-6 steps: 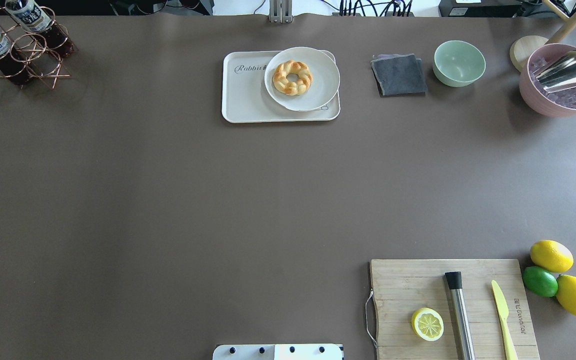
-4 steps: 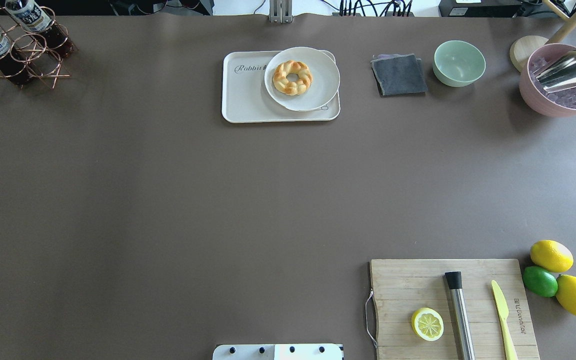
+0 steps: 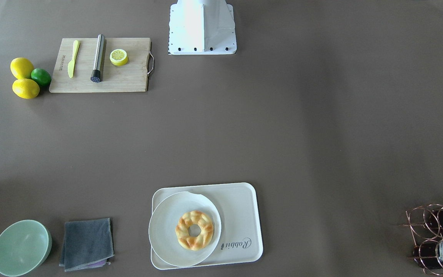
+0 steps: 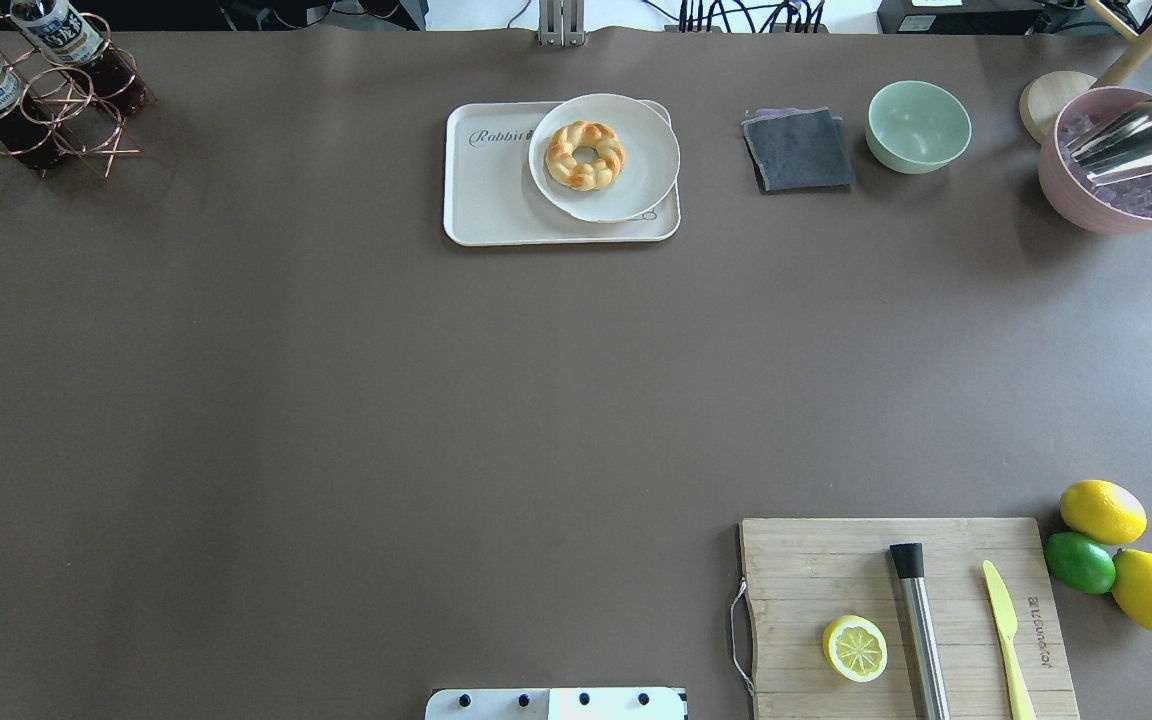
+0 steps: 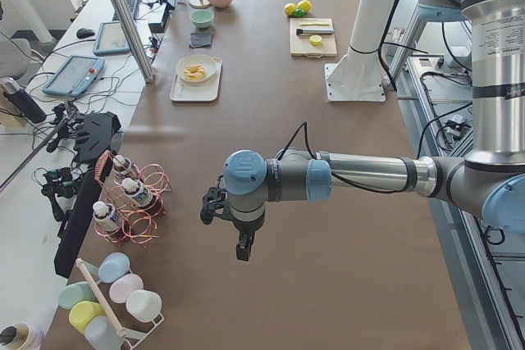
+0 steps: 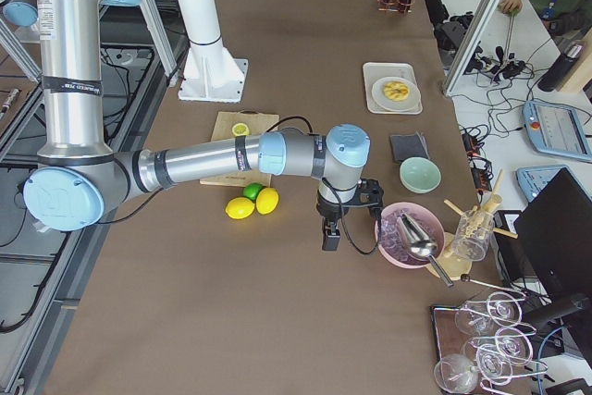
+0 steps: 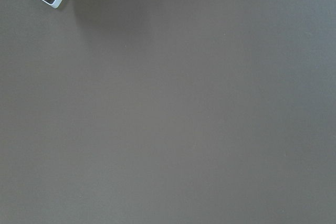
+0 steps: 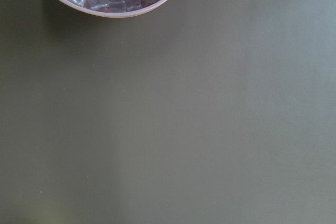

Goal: Place tea on tray

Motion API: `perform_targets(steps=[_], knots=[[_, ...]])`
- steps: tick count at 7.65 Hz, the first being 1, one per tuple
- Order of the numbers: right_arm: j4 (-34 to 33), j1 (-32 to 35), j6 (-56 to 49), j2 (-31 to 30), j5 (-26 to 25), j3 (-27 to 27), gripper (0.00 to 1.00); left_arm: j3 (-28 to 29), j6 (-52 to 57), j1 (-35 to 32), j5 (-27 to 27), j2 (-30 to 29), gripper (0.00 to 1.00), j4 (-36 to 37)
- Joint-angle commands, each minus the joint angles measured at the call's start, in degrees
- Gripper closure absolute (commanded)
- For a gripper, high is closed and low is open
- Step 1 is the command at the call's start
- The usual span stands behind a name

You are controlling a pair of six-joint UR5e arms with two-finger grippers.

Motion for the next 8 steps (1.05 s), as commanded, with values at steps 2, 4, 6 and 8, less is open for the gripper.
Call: perform_targets(steps=[2,4,6,8], knots=[[0.0,0.0,0.0,0.26,-0.01,1.2,0.0,-0.84,0.41,-0.77,-0.1,0.08,0.01,0.0],[0.08,-0.09,0.18,0.43,-0.1,1.46,0.0,-1.11,-0.11,-0.78,-0.1,-0.88,0.01,0.0],[7.15,-0.09,-0.17,-0.52,-0.18,0.85,0.0,-0.94,-0.29,-0.78,-0.01,-2.2,0.01,0.0],[14.05,0.0,-0.26,-2.28,1.91,-1.25,0.0,0.81,0.58,-0.69,-0.1,-4.67,0.01,-3.49]])
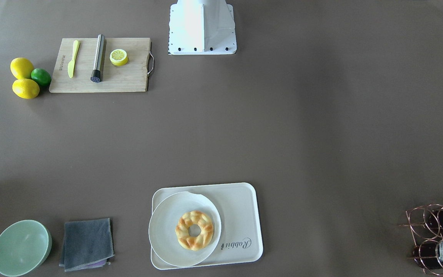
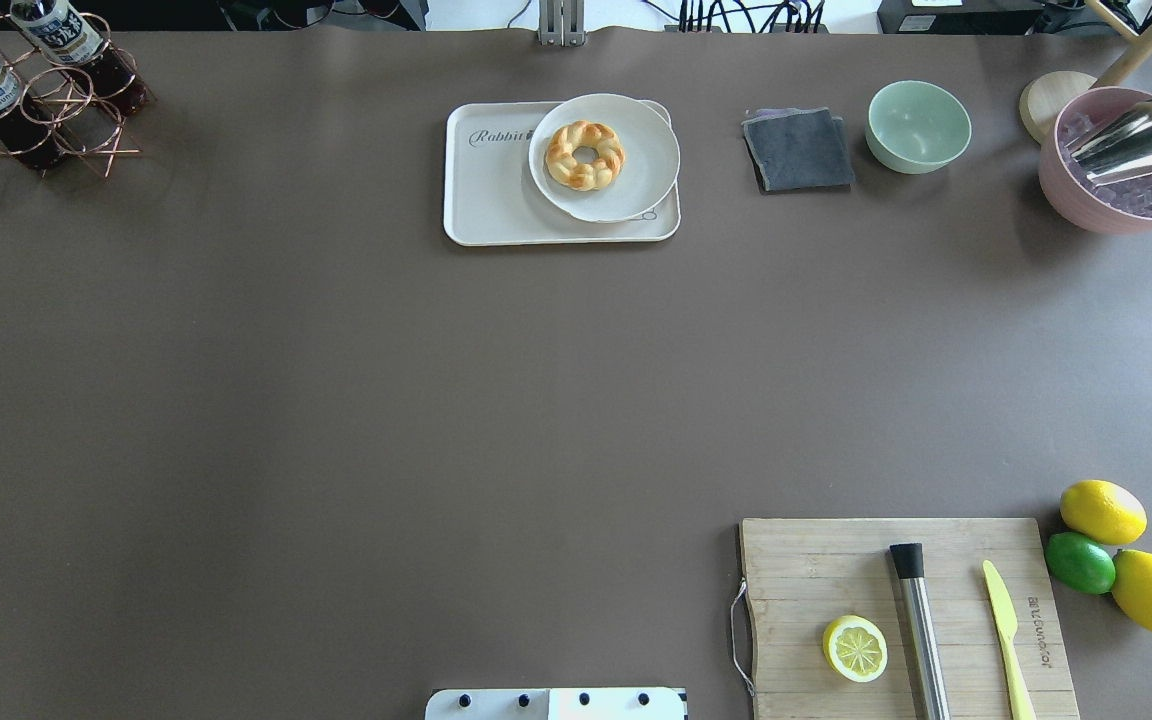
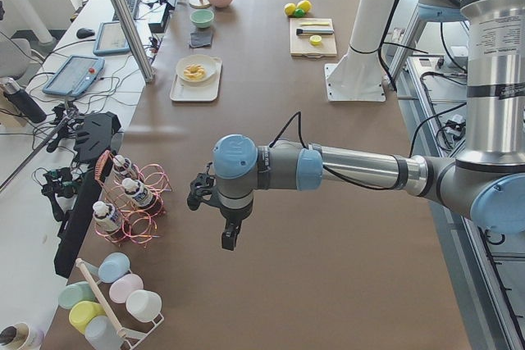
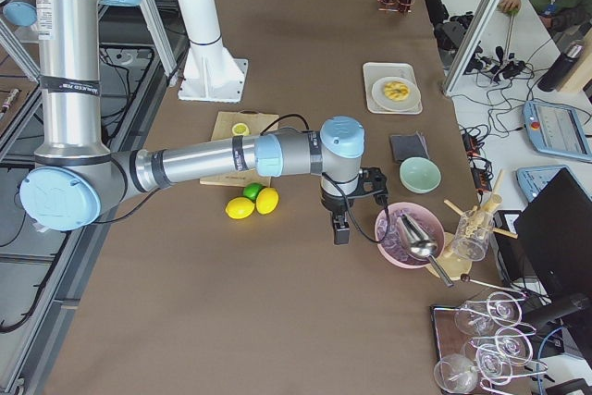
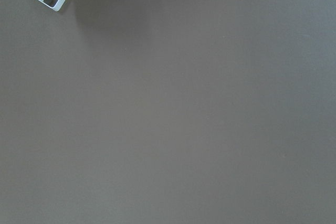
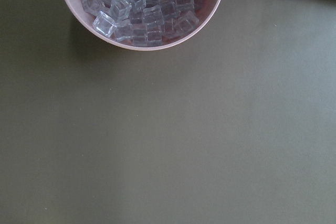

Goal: Place tea on tray

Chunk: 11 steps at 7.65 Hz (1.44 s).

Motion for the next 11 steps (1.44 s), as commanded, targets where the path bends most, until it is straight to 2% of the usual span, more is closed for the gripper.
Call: perform_targets(steps=[1,3,5,7,8,9,11], knots=[[7.26,0.14,-1.0,-1.62,3.01,-0.93,0.0,1.45,1.73,0.02,-0.17,0.07,0.01,-7.88],[8.59,0.06,-4.0,-1.54,3.28,-3.63,0.0,3.21,1.22,0.11,-0.09,-0.18,0.01,-8.9],[10.07,0.06,-3.13,-0.4,4.61,-2.34,0.0,2.87,1.39,0.11,-0.17,-1.67,0.01,-9.77],[10.7,-2.38,1.86,4.43,4.35,-2.41,0.0,3.48,-6.2,0.11,-0.18,-5.96,0.01,-10.65],[10.7,-4.32,4.58,6.62,4.34,-2.33,0.0,4.78,-8.08,1.67,0.0,-7.64,0.01,-13.52],[10.79,-6.6,7.31,7.86,4.26,-2.41,0.0,8.36,-10.71,2.73,-0.09,-9.05,0.01,-18.51],[10.79,-10.3,12.75,11.19,4.08,-2.33,0.0,22.3,-23.42,3.27,0.09,-15.61,0.01,-35.7]])
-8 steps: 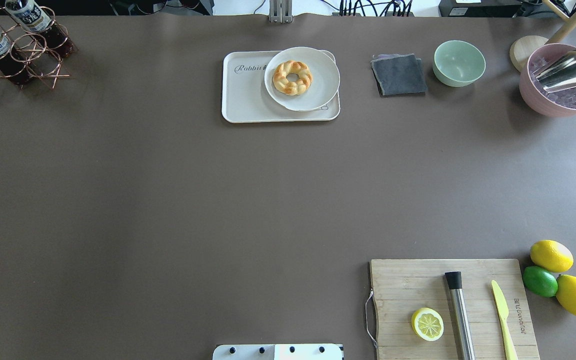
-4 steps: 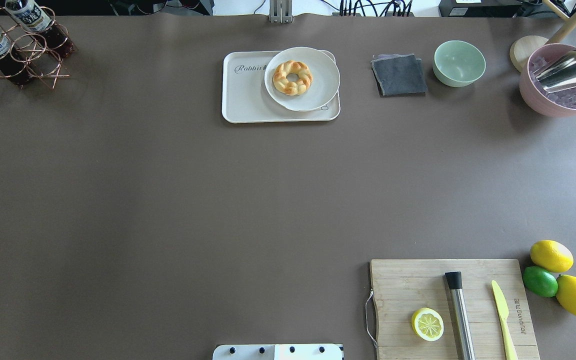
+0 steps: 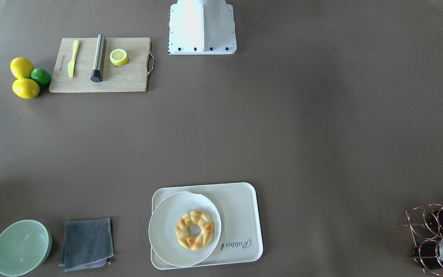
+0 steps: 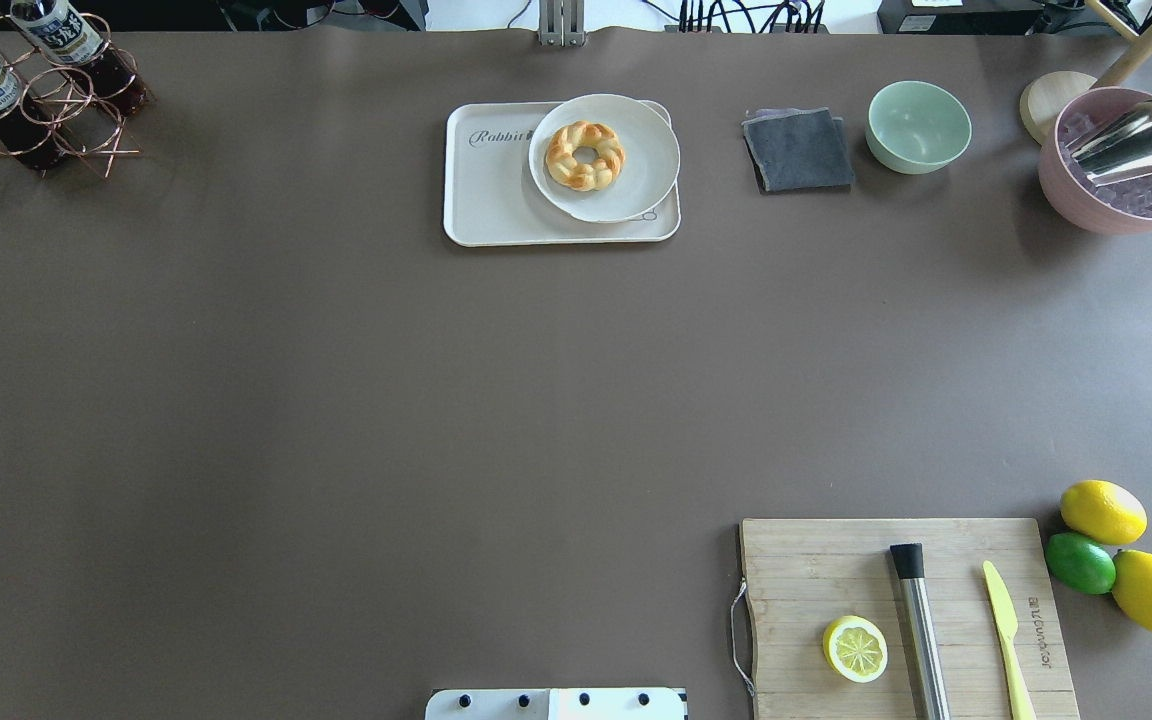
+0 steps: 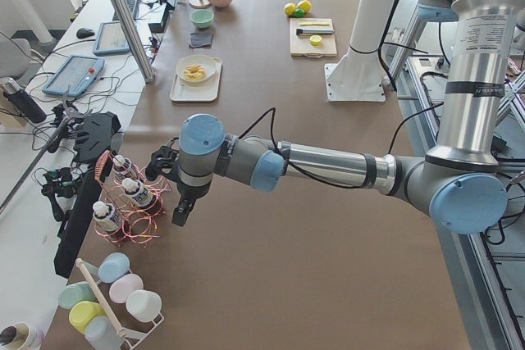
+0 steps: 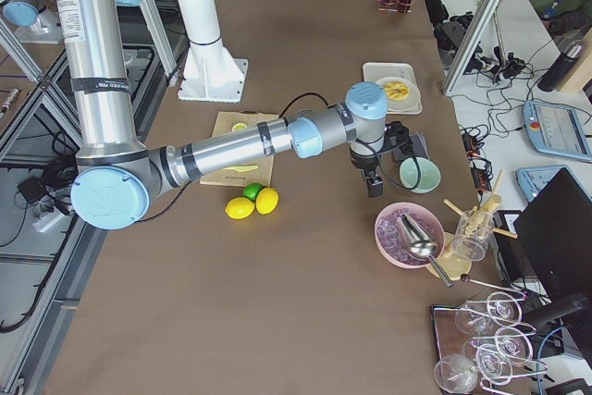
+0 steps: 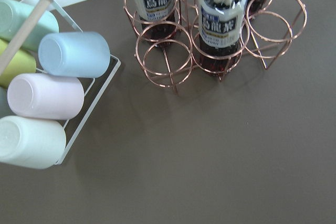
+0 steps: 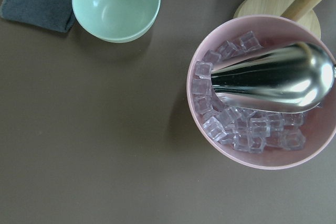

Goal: Place tea on tray
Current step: 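Lower the left gripper onto a tea bottle while the right arm moves toward the tray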

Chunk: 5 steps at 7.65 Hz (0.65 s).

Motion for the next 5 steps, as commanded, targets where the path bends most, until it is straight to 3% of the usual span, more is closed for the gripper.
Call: perform_targets(steps=[1,3,5], knots=[[0.07,-4.84,8.65,4.74,-0.12,0.31,0.0,17.28,-15.8,1.92,0.42,-8.35,0.02,-21.87],[0.94,-8.26,13.74,9.21,0.05,0.22,0.0,19.53,-27.84,3.06,1.47,-10.23,0.03,-30.88],[5.67,-13.19,21.04,11.34,-0.21,-0.13,0.0,19.62,-41.81,8.22,8.2,-10.05,0.03,-41.59]])
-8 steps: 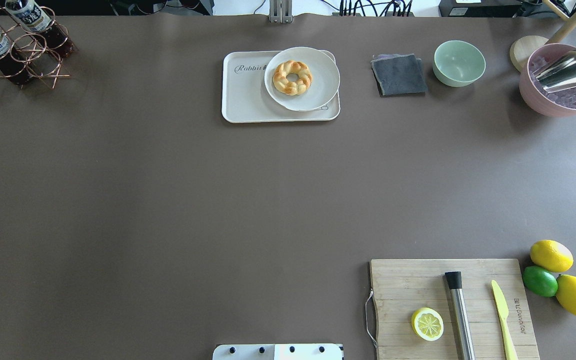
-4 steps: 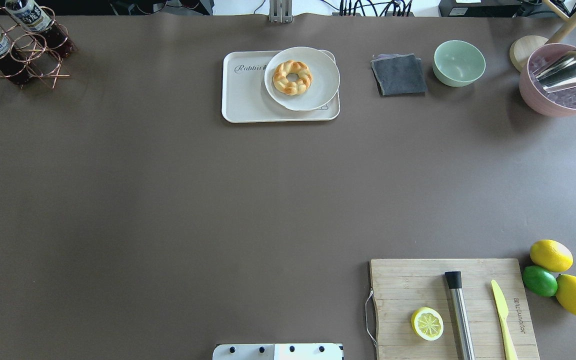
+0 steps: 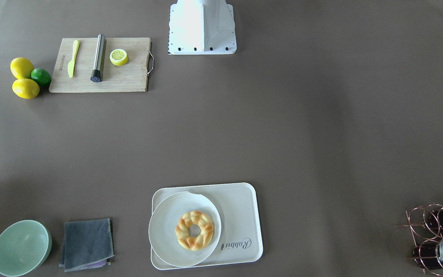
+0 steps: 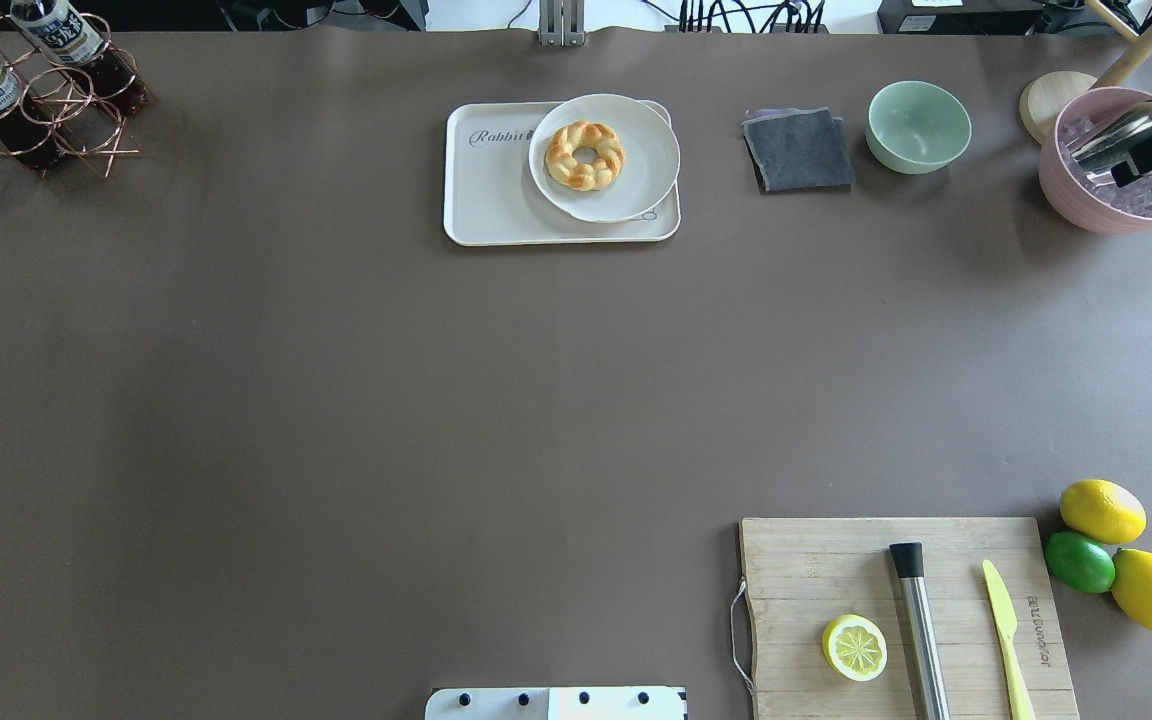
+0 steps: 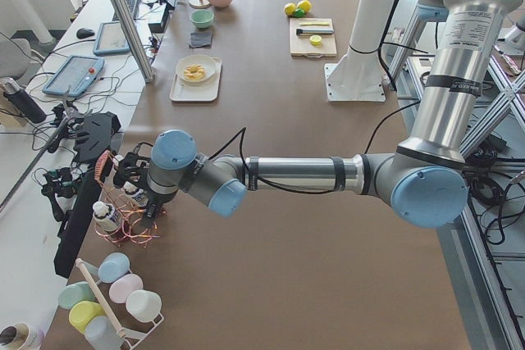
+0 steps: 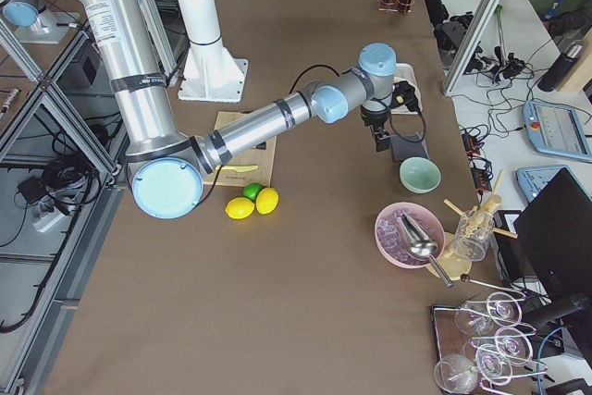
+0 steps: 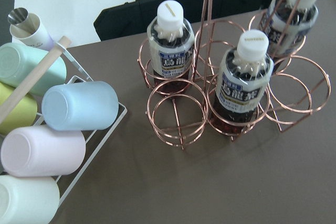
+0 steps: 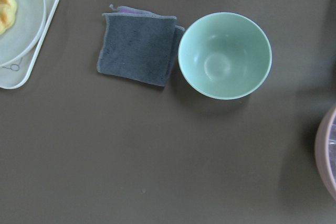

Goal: Place tea on tray
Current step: 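Lower the left gripper onto a tea bottle while the right arm moves toward the tray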

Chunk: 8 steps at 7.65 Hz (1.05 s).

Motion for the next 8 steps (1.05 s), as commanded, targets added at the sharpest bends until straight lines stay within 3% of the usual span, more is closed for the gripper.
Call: perform_targets(steps=[1,2,5,6,8], knots=[[5.75,-5.17,8.65,2.14,-0.39,-0.31,0.0,0.57,-14.42,8.37,11.79,0.27,0.03,-12.4],[6.03,-5.79,9.02,2.14,-1.26,-0.13,0.0,0.57,-15.05,11.29,16.2,0.28,0.03,-13.3],[6.03,-6.4,9.82,2.4,-1.44,0.22,0.0,2.23,-14.36,12.02,17.39,-0.42,0.03,-14.36],[6.03,-6.41,9.91,2.4,-1.7,0.22,0.0,2.24,-14.27,11.93,17.47,-0.51,0.13,-14.28],[6.03,-6.49,9.91,2.4,-2.15,0.13,0.0,3.89,-14.27,11.93,20.02,-2.0,0.18,-14.36]])
